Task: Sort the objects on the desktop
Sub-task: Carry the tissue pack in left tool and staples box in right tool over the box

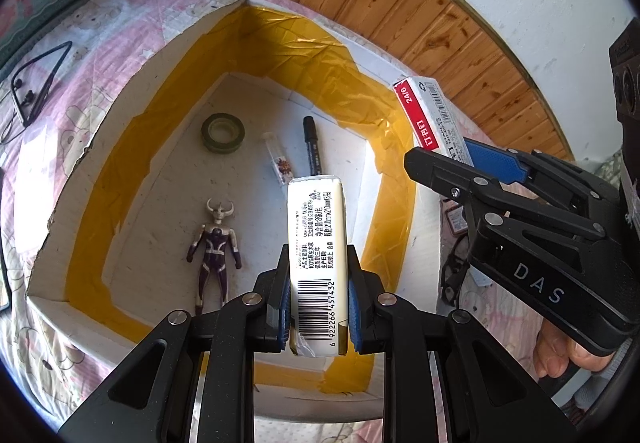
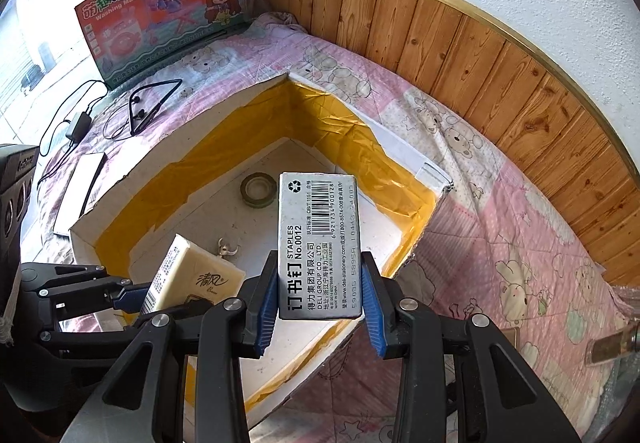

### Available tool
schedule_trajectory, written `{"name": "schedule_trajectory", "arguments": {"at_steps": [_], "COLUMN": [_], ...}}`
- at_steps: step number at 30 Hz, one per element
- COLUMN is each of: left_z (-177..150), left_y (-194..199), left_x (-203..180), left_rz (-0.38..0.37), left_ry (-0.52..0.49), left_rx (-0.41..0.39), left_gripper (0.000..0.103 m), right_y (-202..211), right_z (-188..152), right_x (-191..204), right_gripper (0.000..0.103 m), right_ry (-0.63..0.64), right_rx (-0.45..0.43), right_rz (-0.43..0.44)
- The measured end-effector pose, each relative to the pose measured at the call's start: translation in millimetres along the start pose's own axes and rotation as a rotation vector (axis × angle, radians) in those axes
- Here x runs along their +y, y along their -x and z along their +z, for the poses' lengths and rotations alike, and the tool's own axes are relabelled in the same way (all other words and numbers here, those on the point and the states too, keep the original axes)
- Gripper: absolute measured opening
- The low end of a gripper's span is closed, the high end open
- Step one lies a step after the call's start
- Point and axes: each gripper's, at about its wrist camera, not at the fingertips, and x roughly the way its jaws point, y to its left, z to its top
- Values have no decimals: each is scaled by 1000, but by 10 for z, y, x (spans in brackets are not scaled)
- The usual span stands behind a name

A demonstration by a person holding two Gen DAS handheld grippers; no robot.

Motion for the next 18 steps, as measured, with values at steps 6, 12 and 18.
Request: {"name": "schedule_trajectory", "arguments": {"at_steps": [6, 12, 18], "left_z": [7, 4, -12], "left_y": [-27, -60, -132], "left_x": [-18, -9, -6], "left_rz": [8, -4, 3], "left_ry": [-9, 0, 0], "left_rx": [4, 20, 39], "left_gripper": [23, 23, 23], "right_y": [-74, -167, -287], "right_z": [73, 152, 222], "right_x": [13, 19, 10], "right_gripper": [39, 39, 39], "right_ry": [25, 47, 73], "right_rx": [14, 30, 56], "right_rz": [-15, -31, -47]}}
